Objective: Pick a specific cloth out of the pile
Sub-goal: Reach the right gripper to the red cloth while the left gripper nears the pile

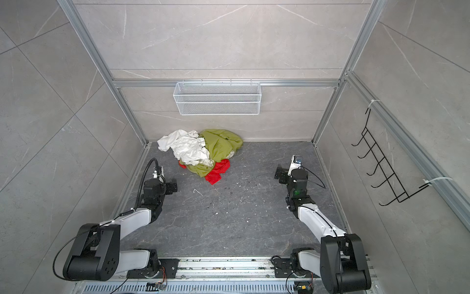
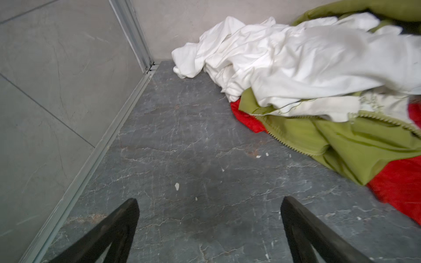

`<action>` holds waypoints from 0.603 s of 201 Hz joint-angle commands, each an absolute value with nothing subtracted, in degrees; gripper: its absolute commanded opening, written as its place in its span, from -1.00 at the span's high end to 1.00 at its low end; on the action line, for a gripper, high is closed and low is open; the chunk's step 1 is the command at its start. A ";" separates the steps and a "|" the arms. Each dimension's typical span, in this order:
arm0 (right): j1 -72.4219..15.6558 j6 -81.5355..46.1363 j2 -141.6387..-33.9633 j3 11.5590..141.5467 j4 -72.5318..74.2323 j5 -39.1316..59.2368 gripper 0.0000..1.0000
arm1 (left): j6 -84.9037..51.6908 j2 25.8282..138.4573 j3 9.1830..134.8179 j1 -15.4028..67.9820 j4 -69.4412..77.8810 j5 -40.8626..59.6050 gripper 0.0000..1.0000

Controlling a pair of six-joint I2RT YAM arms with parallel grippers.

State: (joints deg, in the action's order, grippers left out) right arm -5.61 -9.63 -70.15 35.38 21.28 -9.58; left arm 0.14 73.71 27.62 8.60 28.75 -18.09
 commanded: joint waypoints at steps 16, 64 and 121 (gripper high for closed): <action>-8.32 -18.55 -71.92 40.38 10.97 -6.18 -0.99 | -8.34 69.73 34.55 11.02 15.81 -22.74 -1.00; -10.50 -30.35 -79.09 45.10 11.43 4.65 -0.99 | -15.62 69.26 40.91 11.89 3.36 -17.01 -1.00; -16.04 -37.83 -88.02 49.65 17.40 10.65 -0.99 | -20.05 70.72 45.70 12.22 -1.27 -8.62 -1.00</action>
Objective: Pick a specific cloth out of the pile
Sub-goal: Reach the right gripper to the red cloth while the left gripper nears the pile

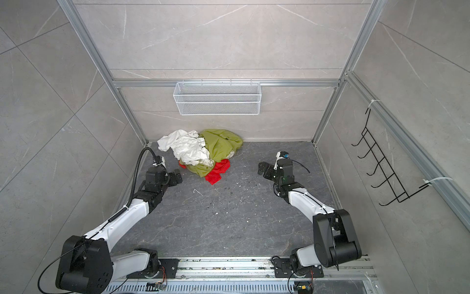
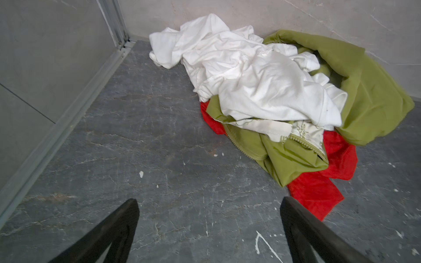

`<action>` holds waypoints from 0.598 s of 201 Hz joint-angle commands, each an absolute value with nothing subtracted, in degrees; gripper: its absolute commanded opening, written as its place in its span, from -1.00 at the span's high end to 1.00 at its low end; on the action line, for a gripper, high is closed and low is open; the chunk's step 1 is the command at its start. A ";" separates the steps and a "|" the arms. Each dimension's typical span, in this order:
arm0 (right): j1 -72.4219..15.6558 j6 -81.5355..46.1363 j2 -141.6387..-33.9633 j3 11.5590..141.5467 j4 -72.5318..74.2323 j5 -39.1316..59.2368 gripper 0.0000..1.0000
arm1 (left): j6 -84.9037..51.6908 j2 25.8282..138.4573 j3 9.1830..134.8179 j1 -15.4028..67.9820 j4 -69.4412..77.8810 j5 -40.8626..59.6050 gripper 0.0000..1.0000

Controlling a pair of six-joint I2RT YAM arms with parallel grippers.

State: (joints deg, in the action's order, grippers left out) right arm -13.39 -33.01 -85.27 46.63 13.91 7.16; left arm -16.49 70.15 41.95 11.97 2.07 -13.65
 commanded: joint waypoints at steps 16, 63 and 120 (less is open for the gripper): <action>-17.37 -40.05 -90.32 51.45 17.40 10.78 -0.99 | -20.66 71.76 46.97 12.20 -1.91 -5.83 -1.00; -19.69 -48.91 -96.93 54.33 22.85 15.15 -0.91 | -21.84 74.33 49.02 12.32 -2.64 -0.27 -0.98; -21.77 -57.13 -104.89 60.92 22.06 17.03 -0.68 | -22.94 76.24 49.75 12.39 -2.27 2.71 -0.94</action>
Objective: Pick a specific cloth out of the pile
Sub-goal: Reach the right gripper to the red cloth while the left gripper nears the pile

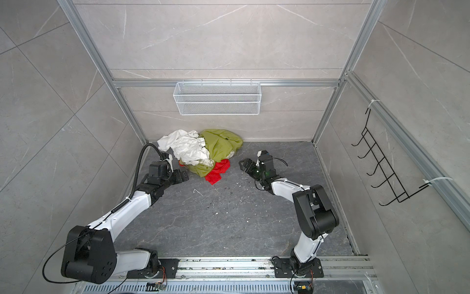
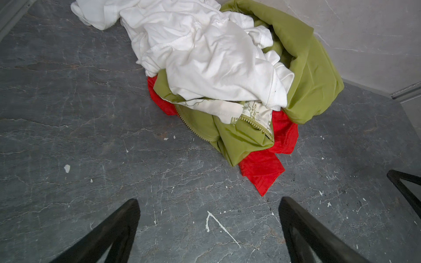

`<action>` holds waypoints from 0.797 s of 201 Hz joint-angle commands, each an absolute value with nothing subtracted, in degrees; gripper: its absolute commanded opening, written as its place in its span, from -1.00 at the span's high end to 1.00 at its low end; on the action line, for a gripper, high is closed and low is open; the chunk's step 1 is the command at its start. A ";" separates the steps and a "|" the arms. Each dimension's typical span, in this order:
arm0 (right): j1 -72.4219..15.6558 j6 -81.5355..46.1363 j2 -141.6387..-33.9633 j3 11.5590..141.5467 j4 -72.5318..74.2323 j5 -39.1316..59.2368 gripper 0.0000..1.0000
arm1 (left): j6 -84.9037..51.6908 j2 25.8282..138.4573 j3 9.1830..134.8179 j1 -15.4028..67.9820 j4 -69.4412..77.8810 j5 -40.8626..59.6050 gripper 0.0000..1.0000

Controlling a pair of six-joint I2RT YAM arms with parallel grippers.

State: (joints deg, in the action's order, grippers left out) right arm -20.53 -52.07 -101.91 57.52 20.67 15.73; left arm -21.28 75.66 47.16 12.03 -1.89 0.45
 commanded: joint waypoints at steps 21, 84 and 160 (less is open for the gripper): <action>-22.60 -58.30 -107.47 62.61 22.67 16.65 -0.57 | -23.02 77.39 50.24 12.39 -2.23 3.63 -0.93; -23.90 -63.51 -116.03 67.79 26.36 20.81 -0.22 | -22.50 81.71 53.39 12.39 -3.07 5.34 -0.82; -25.53 -65.46 -123.29 72.77 26.61 21.68 -0.12 | -23.44 84.19 54.23 12.37 -2.65 7.31 -0.78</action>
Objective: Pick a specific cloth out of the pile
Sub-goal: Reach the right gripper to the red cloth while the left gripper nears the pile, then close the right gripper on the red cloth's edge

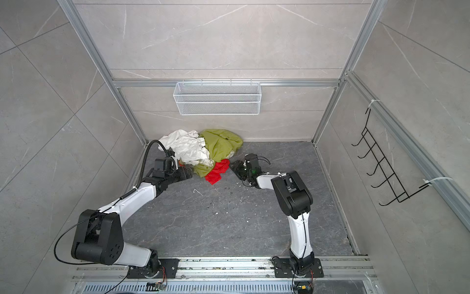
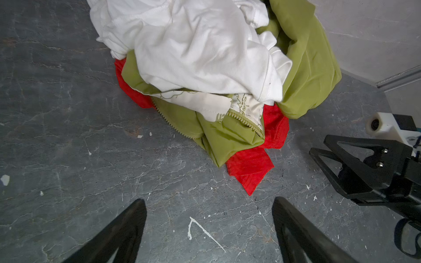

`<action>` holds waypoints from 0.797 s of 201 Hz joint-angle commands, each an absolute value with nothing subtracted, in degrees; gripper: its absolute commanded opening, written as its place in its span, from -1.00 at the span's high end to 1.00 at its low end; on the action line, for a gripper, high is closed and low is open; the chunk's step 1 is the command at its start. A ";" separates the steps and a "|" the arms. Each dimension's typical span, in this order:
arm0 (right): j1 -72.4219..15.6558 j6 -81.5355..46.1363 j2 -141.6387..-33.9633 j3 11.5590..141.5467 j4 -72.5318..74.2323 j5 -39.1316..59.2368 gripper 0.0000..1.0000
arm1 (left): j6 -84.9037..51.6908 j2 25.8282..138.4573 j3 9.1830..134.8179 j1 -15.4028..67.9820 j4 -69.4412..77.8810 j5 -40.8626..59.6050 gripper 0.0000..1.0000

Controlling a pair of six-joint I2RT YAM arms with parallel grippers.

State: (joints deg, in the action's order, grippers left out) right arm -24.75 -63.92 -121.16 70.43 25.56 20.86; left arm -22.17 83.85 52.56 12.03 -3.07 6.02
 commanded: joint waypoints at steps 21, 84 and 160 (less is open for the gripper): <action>-25.73 -66.08 -125.06 74.43 26.86 22.54 -0.11 | -23.85 84.55 54.12 12.37 -2.47 7.32 -0.78; -26.45 -66.79 -129.06 78.19 25.75 22.85 -0.06 | -24.69 85.59 54.31 12.35 -2.11 7.90 -0.78; -26.72 -68.19 -132.31 79.84 25.60 22.12 0.03 | -24.74 85.87 54.18 12.35 -2.02 7.69 -0.77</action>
State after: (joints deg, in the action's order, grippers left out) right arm -26.15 -67.55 -130.15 77.93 26.02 22.33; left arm -24.05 84.82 52.56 12.03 -3.01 6.63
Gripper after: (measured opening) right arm 0.495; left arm 0.888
